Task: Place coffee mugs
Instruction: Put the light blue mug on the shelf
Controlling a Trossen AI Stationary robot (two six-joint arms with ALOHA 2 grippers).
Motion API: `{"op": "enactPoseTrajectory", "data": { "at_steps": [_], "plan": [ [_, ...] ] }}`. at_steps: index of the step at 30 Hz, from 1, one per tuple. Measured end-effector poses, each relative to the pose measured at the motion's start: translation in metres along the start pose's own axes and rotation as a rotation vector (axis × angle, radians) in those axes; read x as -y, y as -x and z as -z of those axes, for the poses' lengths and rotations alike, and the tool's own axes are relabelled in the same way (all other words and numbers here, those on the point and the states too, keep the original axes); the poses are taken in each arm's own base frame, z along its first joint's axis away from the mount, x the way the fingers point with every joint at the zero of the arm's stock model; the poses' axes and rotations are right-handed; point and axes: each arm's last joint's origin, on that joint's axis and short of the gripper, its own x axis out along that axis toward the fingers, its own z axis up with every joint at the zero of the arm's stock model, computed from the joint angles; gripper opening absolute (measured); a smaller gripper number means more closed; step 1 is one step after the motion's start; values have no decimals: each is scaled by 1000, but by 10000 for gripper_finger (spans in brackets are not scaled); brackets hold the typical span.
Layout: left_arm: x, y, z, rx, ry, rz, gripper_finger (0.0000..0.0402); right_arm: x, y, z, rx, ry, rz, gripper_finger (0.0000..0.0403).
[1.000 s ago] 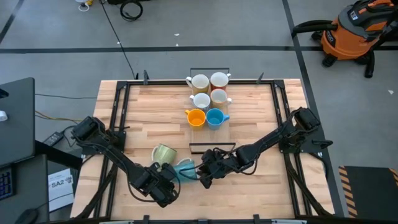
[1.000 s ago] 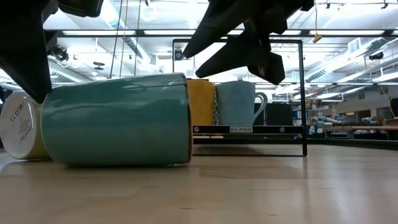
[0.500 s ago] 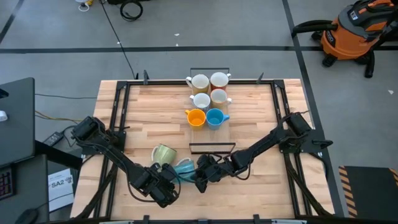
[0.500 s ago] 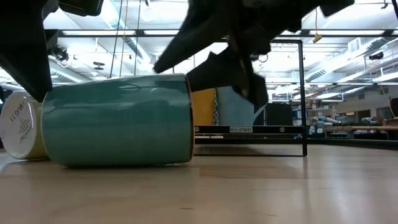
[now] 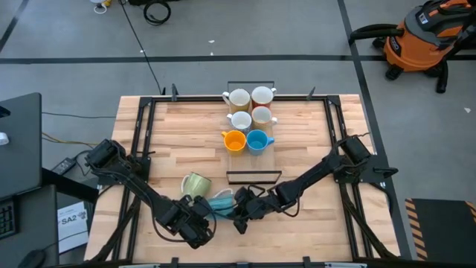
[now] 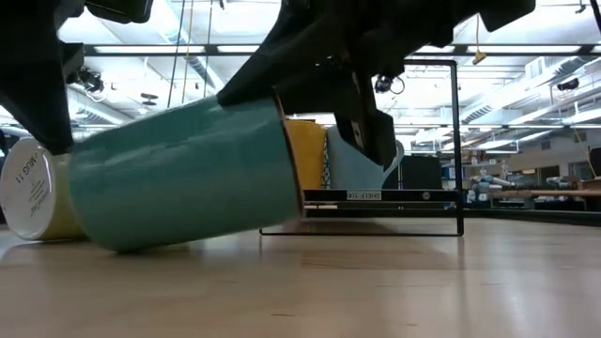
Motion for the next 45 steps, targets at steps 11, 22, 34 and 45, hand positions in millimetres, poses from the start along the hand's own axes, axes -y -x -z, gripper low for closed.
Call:
{"op": "enactPoseTrajectory", "data": {
  "at_steps": [11, 22, 34, 45],
  "plan": [
    [0, 19, -3, -75, -84, 83, 130, -4, 3, -1, -90, 89, -87, 28],
    [-8, 68, -14, -154, -188, 278, 130, -12, 22, -12, -189, 187, -152, 28],
    [-13, 94, -18, -120, -231, 364, 130, -43, 86, -41, -323, 351, -426, 28],
    [-14, 94, -21, -56, -250, 338, 130, -66, 166, -86, -57, 639, -623, 33]
  ]
}}
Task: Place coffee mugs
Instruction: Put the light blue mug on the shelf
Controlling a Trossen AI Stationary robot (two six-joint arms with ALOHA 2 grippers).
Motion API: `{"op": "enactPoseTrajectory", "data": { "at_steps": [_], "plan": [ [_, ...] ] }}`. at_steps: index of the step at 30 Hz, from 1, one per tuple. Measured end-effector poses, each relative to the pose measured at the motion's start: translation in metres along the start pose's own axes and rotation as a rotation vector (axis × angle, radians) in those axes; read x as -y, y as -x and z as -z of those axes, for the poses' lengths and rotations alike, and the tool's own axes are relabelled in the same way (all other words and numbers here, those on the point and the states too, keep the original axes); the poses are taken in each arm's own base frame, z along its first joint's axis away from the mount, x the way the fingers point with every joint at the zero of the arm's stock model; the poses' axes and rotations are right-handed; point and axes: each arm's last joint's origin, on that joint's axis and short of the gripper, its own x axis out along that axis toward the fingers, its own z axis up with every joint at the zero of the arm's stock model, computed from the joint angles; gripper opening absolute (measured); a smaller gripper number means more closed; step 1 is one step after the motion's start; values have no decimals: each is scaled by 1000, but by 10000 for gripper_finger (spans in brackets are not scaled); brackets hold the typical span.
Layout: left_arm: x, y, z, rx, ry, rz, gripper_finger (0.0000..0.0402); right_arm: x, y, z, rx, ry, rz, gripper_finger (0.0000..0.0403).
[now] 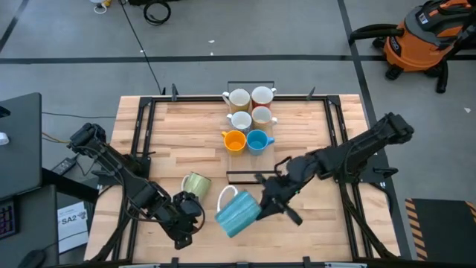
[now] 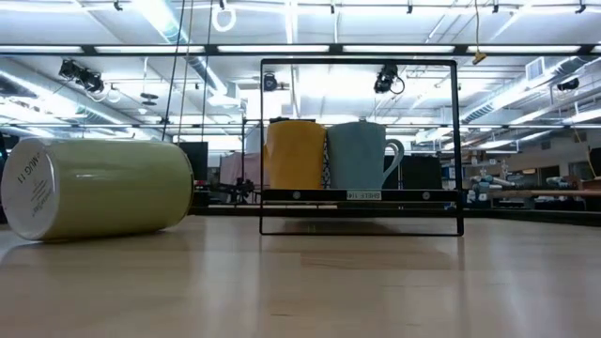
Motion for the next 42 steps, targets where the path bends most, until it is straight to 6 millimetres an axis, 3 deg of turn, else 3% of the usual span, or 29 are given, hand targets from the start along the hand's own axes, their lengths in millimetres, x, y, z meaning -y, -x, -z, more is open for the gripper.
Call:
{"op": "enactPoseTrajectory", "data": {
  "at_steps": [9, 16, 29, 36, 42],
  "plan": [
    [0, 0, -4, 113, 7, -46, 130, -9, 46, -29, 127, 486, 90, 33],
    [1, 0, -7, 165, 13, -58, 130, 0, 70, -37, 107, 694, 257, 33],
    [-11, -2, -22, 196, 88, -91, 130, 51, 103, -32, -135, 728, 450, 34],
    [-21, -3, -32, 203, 118, -127, 130, 59, 115, -46, -304, 721, 442, 34],
    [-35, -4, -42, 200, 149, -188, 130, 70, 109, -56, -538, 750, 392, 34]
  ]
}}
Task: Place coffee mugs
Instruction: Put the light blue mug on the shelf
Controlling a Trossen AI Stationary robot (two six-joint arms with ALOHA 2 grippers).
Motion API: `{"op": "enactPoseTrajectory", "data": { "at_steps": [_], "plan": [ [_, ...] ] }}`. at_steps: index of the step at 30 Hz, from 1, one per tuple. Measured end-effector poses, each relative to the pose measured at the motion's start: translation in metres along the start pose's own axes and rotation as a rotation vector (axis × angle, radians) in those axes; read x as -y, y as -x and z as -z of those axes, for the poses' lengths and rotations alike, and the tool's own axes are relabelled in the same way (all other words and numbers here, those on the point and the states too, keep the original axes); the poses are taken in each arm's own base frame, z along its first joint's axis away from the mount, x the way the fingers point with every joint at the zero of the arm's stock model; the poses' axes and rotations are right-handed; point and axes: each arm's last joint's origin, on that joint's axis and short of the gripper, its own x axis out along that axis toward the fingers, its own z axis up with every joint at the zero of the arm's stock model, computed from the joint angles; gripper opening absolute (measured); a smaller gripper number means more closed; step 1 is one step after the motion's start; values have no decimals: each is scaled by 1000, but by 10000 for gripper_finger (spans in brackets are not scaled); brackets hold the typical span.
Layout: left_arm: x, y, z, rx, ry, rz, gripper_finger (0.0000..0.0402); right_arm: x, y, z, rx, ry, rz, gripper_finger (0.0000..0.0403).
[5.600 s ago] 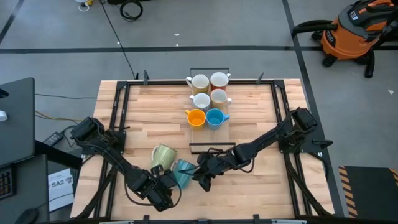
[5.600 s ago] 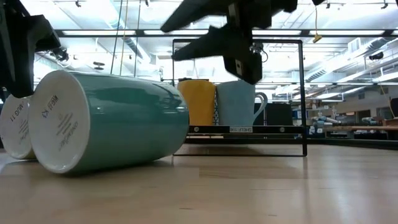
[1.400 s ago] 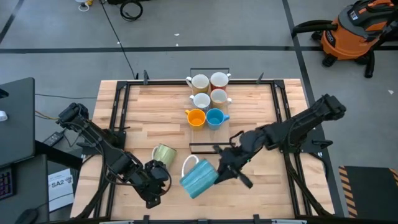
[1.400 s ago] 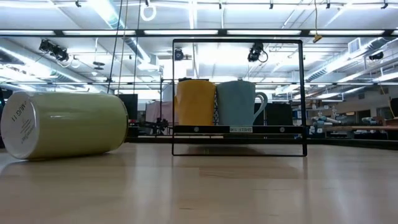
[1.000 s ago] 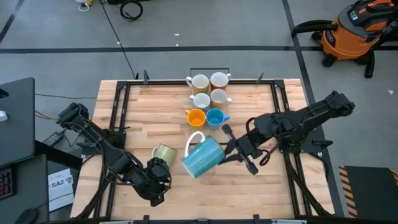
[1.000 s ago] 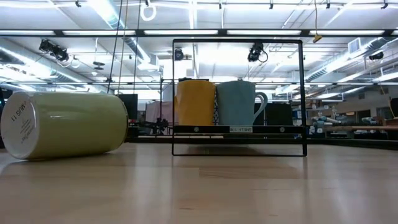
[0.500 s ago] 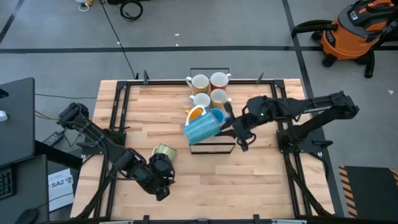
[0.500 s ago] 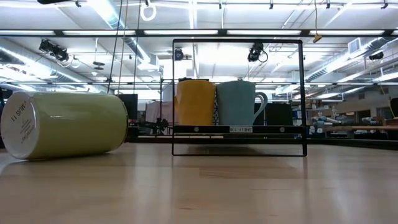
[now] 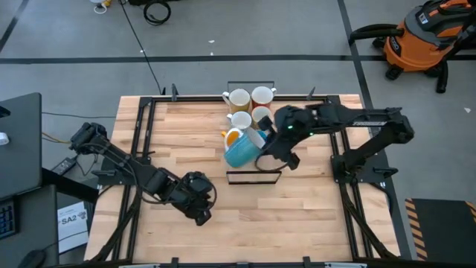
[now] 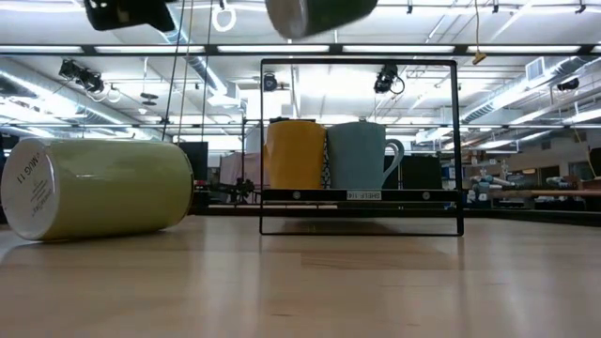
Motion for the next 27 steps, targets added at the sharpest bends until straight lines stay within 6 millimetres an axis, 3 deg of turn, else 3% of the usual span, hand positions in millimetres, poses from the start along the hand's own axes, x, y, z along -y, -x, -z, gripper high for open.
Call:
{"op": "enactPoseTrajectory", "data": {
  "at_steps": [7, 17, 27],
  "plan": [
    [-10, -4, -9, -1, 17, -47, 130, 16, -34, -1, -157, 77, -80, 34],
    [-11, -4, -10, -3, 22, -56, 130, 17, -74, 7, -239, 174, -170, 35],
    [-11, -4, -10, -1, 23, -54, 130, 11, -85, 12, -293, 191, -238, 35]
  ]
}}
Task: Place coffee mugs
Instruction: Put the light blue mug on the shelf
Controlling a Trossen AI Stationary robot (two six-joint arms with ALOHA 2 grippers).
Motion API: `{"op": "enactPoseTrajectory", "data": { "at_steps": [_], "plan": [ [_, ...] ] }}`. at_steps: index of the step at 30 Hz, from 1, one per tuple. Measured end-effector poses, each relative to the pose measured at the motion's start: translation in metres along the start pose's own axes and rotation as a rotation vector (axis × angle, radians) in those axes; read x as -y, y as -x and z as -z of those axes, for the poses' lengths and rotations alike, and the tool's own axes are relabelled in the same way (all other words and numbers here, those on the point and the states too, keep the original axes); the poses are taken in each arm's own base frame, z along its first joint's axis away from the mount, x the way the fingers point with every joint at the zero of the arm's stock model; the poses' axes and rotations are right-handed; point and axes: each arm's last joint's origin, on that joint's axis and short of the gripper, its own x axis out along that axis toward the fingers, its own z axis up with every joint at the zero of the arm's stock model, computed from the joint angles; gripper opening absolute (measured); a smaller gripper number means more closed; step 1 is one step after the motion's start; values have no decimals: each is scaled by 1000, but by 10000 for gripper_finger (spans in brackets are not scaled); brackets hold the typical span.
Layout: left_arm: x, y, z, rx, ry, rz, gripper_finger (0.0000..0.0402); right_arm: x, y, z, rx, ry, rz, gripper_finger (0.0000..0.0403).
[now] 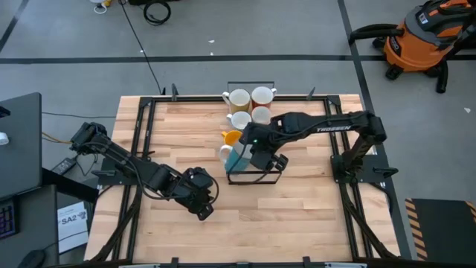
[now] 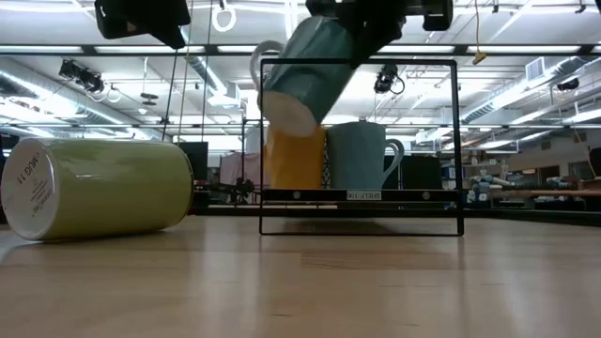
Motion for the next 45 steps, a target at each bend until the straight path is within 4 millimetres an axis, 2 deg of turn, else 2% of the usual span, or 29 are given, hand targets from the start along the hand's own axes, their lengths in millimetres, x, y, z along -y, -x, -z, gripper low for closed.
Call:
{"op": "enactPoseTrajectory", "data": {
  "at_steps": [12, 19, 28, 45],
  "plan": [
    [0, 0, 0, 0, 1, 1, 130, -7, -33, -7, -72, 40, -107, 35],
    [0, 0, 0, 0, 1, 1, 130, -6, -41, -9, -174, 62, -51, 35],
    [0, 0, 0, 0, 0, 0, 130, -11, -57, -11, -219, 78, -106, 35],
    [0, 0, 0, 0, 0, 0, 130, -10, -59, -11, -233, 77, -89, 62]
  ]
}}
